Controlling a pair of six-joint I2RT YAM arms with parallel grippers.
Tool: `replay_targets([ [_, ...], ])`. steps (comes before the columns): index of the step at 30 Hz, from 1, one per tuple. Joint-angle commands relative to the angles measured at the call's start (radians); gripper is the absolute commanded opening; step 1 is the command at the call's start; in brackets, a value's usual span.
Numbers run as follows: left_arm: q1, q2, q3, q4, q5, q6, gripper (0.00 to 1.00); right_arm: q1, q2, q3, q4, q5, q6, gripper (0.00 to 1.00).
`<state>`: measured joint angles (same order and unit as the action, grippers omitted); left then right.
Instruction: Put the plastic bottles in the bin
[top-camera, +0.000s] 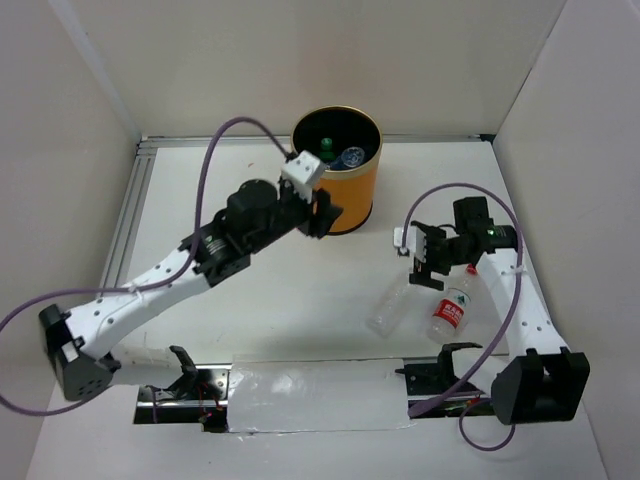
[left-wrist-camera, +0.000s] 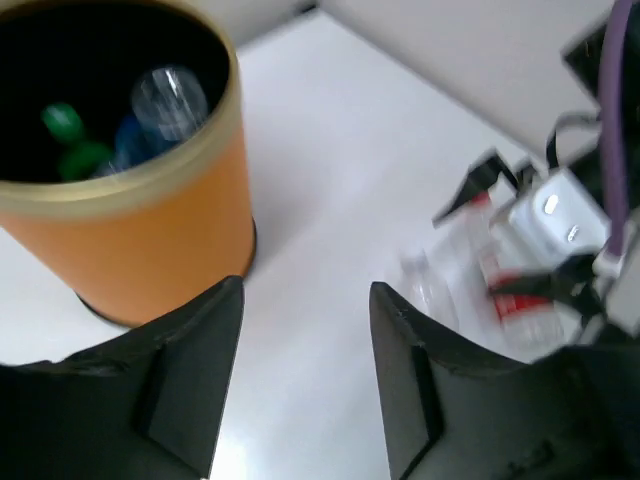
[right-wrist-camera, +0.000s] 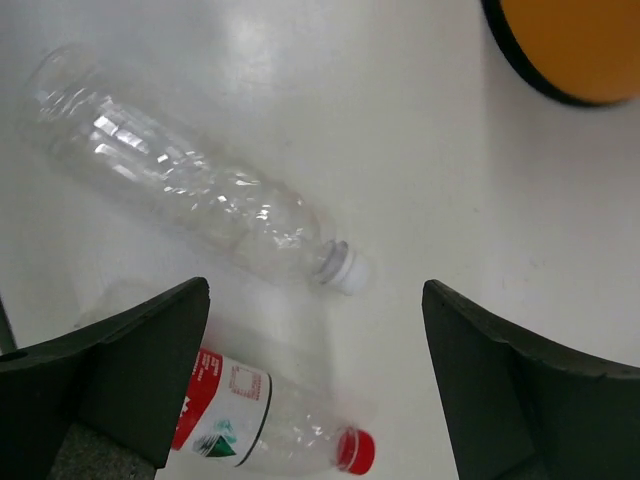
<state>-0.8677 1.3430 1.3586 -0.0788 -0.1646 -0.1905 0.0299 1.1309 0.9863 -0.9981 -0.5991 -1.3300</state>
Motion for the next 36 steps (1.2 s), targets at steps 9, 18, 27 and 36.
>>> replay_targets([
  [9, -0.108, 0.16, -0.201, 0.051, 0.327, -0.102, 1.0, -0.143, 0.09, 0.031, 0.031, -0.177, -0.109, 0.94],
  [18, -0.195, 0.531, 0.071, -0.026, 0.33, -0.187, 1.0, -0.26, 0.142, 0.17, 0.19, -0.037, 0.526, 0.99],
  [27, -0.298, 0.732, 0.169, -0.134, 0.113, -0.292, 1.0, -0.436, 0.263, 0.244, 0.188, 0.072, 0.873, 0.99],
  [36, -0.318, 0.697, 0.099, -0.113, 0.019, -0.293, 0.51, -0.568, 0.349, 0.342, 0.044, -0.073, 0.773, 0.98],
])
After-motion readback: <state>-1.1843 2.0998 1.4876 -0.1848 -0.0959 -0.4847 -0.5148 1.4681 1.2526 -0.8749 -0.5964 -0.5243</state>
